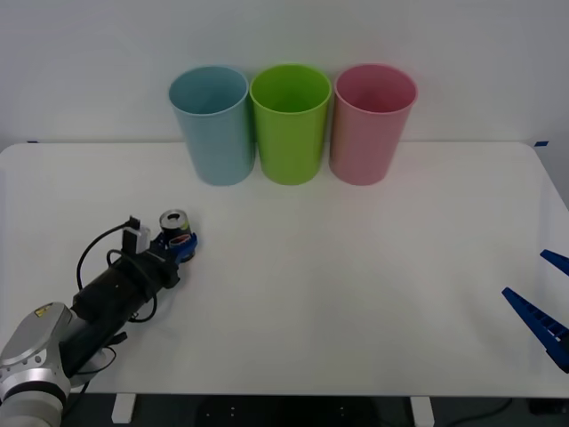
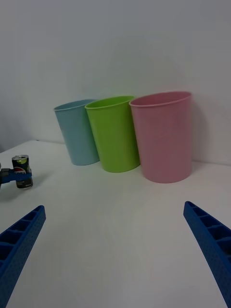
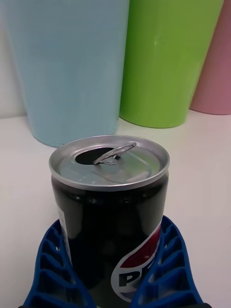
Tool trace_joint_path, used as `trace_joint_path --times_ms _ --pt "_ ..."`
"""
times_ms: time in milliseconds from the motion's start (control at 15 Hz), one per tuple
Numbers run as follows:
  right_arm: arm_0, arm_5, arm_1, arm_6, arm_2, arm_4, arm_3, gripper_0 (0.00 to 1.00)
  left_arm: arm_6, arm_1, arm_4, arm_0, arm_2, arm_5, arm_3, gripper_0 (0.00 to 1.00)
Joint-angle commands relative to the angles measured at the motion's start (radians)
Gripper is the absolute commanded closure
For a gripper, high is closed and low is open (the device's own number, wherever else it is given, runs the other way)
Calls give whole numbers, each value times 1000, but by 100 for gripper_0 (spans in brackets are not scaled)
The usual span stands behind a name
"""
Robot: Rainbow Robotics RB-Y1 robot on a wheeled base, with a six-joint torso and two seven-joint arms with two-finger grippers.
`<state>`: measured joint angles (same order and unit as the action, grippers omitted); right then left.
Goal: Grasp the object on the table and drop it into the matching bin: aluminum can to the light blue bin, PET bottle to the pink bin.
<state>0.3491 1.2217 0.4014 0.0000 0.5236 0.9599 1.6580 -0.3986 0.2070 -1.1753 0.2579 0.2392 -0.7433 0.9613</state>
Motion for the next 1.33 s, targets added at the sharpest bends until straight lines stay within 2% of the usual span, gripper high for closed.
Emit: trace_joint_path --times_ms 67,667,1200,1333 --pt "0 0 0 0 0 0 0 0 20 2 3 4 3 1 51 100" --pt "0 0 0 0 0 0 0 0 129 3 5 4 25 -38 228 100" --pt "0 0 0 0 0 0 0 0 429 3 -44 6 55 -24 461 100" --pt "0 0 0 0 0 0 0 0 503 3 -83 21 51 -10 497 100"
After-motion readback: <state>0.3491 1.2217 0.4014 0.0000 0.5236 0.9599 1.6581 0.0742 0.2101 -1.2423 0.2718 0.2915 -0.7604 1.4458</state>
